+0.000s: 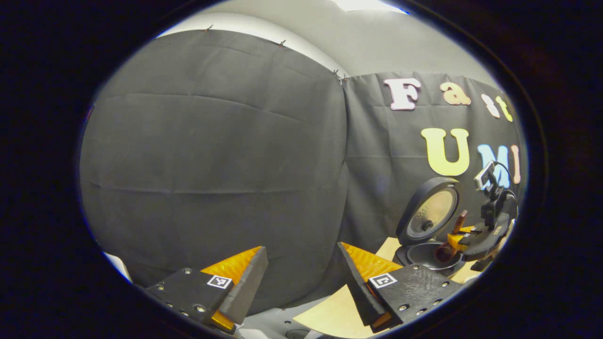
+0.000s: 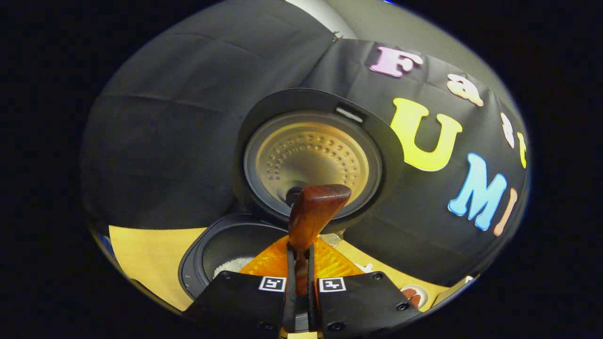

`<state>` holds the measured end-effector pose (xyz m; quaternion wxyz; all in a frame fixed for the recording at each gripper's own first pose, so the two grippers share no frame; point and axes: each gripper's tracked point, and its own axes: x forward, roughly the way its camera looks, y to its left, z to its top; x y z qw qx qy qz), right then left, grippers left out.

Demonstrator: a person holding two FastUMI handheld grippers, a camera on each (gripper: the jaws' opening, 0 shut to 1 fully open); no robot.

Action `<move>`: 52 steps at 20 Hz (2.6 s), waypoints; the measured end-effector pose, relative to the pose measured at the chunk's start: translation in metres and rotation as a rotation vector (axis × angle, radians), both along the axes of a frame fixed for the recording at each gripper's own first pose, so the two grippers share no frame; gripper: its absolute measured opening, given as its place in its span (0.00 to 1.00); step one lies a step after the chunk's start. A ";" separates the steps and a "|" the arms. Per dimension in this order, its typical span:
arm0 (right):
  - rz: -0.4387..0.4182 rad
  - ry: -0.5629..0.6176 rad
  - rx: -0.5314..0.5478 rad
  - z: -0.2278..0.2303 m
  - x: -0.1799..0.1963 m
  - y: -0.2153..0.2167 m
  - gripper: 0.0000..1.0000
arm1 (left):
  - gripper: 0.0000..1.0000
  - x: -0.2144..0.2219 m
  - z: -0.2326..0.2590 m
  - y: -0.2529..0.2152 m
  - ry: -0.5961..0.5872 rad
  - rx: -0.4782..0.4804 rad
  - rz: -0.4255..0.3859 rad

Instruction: Close the left gripper, press the button to open the rice cooker; take a wooden spoon from the chopstick holder with the right hand, scoop a spoonful of rice and pour it into the rice cooker, then put the wooden spoon back into the chopstick holder.

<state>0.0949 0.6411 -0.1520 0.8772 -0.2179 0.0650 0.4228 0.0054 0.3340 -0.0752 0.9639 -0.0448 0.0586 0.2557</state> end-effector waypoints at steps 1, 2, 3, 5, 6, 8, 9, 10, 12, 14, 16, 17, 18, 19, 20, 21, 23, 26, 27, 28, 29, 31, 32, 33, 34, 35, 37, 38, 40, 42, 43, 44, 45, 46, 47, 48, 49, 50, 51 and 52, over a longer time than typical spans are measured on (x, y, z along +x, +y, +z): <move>0.010 -0.028 -0.015 -0.001 0.000 0.001 0.12 | 0.88 0.001 0.000 0.000 0.001 0.000 0.001; 0.019 -0.057 -0.029 0.000 -0.001 0.001 0.12 | 0.89 0.000 0.000 -0.001 0.001 0.001 0.002; 0.027 -0.091 -0.047 0.000 -0.001 0.001 0.11 | 0.88 0.000 -0.001 0.000 0.002 0.002 0.003; 0.052 -0.177 -0.084 0.005 -0.006 0.003 0.11 | 0.88 0.002 -0.003 -0.001 0.003 0.002 0.005; 0.067 -0.221 -0.105 0.004 -0.009 0.004 0.11 | 0.88 0.001 -0.002 0.000 0.003 0.001 0.006; 0.095 -0.298 -0.140 0.003 -0.014 0.007 0.12 | 0.88 0.001 -0.003 0.001 0.000 0.000 0.008; 0.103 -0.320 -0.151 0.004 -0.015 0.007 0.12 | 0.89 0.001 -0.002 0.000 -0.001 0.000 0.008; 0.105 -0.332 -0.160 0.003 -0.015 0.006 0.11 | 0.89 0.001 -0.002 0.000 -0.001 0.001 0.007; 0.099 -0.335 -0.163 0.004 -0.014 0.004 0.11 | 0.88 -0.002 0.000 0.001 0.000 0.004 0.005; 0.087 -0.289 -0.133 0.003 -0.013 0.002 0.11 | 0.90 0.001 -0.001 -0.002 0.001 0.005 0.002; 0.069 -0.195 -0.079 0.004 -0.012 -0.002 0.11 | 0.89 0.003 0.000 -0.003 0.002 0.005 0.000; 0.057 -0.133 -0.048 0.003 -0.011 -0.004 0.11 | 0.90 0.004 0.001 -0.004 0.000 0.005 -0.003; 0.042 -0.066 -0.016 0.002 -0.011 -0.006 0.12 | 0.90 0.004 0.002 -0.005 -0.002 0.007 -0.005; 0.022 0.000 0.015 0.001 -0.009 -0.010 0.12 | 0.89 0.004 0.004 -0.007 -0.004 0.010 -0.009; 0.002 0.062 0.046 0.001 -0.006 -0.013 0.11 | 0.89 0.003 0.007 -0.009 -0.004 0.012 -0.014; -0.014 0.117 0.078 0.002 -0.003 -0.016 0.12 | 0.90 0.003 0.010 -0.011 -0.005 0.013 -0.021; -0.035 0.208 0.149 0.007 0.001 -0.023 0.12 | 0.89 0.007 0.014 -0.017 -0.007 0.018 -0.036; -0.073 0.346 0.272 0.020 0.008 -0.036 0.11 | 0.90 0.017 0.017 -0.033 -0.009 0.019 -0.062; -0.084 0.399 0.329 0.026 0.011 -0.041 0.11 | 0.89 0.021 0.019 -0.037 -0.011 0.019 -0.072; -0.096 0.452 0.382 0.031 0.014 -0.046 0.10 | 0.89 0.025 0.020 -0.044 -0.015 0.017 -0.083; -0.109 0.498 0.431 0.038 0.018 -0.054 0.11 | 0.89 0.028 0.023 -0.050 -0.018 0.017 -0.095; -0.144 0.559 0.505 0.049 0.026 -0.071 0.11 | 0.89 0.035 0.030 -0.063 -0.030 0.022 -0.116; -0.164 0.571 0.531 0.055 0.030 -0.082 0.12 | 0.89 0.037 0.033 -0.069 -0.037 0.025 -0.127; -0.183 0.574 0.553 0.061 0.035 -0.096 0.11 | 0.90 0.040 0.035 -0.076 -0.043 0.026 -0.138; -0.202 0.569 0.575 0.069 0.040 -0.110 0.12 | 0.89 0.041 0.038 -0.083 -0.048 0.025 -0.149; -0.218 0.562 0.594 0.075 0.043 -0.122 0.12 | 0.89 0.043 0.041 -0.091 -0.052 0.024 -0.159; -0.250 0.547 0.613 0.085 0.050 -0.138 0.11 | 0.89 0.046 0.044 -0.102 -0.061 0.020 -0.177; -0.265 0.542 0.620 0.085 0.052 -0.150 0.11 | 0.89 0.048 0.045 -0.110 -0.065 0.016 -0.188; -0.293 0.535 0.632 0.091 0.053 -0.174 0.13 | 0.89 0.052 0.049 -0.122 -0.072 0.013 -0.210; -0.324 0.523 0.639 0.093 0.056 -0.196 0.11 | 0.89 0.056 0.055 -0.136 -0.080 0.013 -0.232; -0.341 0.514 0.642 0.094 0.059 -0.208 0.11 | 0.89 0.057 0.057 -0.143 -0.084 0.011 -0.244; -0.357 0.503 0.640 0.103 0.062 -0.224 0.11 | 0.89 0.059 0.059 -0.150 -0.089 0.009 -0.255; -0.372 0.496 0.636 0.104 0.063 -0.236 0.11 | 0.89 0.060 0.062 -0.158 -0.094 0.006 -0.267; -0.391 0.490 0.634 0.103 0.063 -0.249 0.11 | 0.88 0.062 0.064 -0.165 -0.099 0.005 -0.278; -0.410 0.481 0.635 0.103 0.064 -0.263 0.11 | 0.88 0.064 0.066 -0.172 -0.103 0.006 -0.290; -0.430 0.472 0.639 0.103 0.065 -0.276 0.11 | 0.88 0.065 0.068 -0.179 -0.108 0.007 -0.301; -0.449 0.462 0.643 0.103 0.068 -0.290 0.11 | 0.88 0.066 0.071 -0.185 -0.112 0.008 -0.312; -0.469 0.455 0.644 0.103 0.070 -0.304 0.11 | 0.88 0.067 0.073 -0.193 -0.116 0.007 -0.322; -0.489 0.449 0.644 0.102 0.070 -0.318 0.11 | 0.88 0.069 0.074 -0.201 -0.118 0.005 -0.334; -0.508 0.447 0.641 0.101 0.069 -0.331 0.11 | 0.88 0.069 0.076 -0.208 -0.121 0.003 -0.344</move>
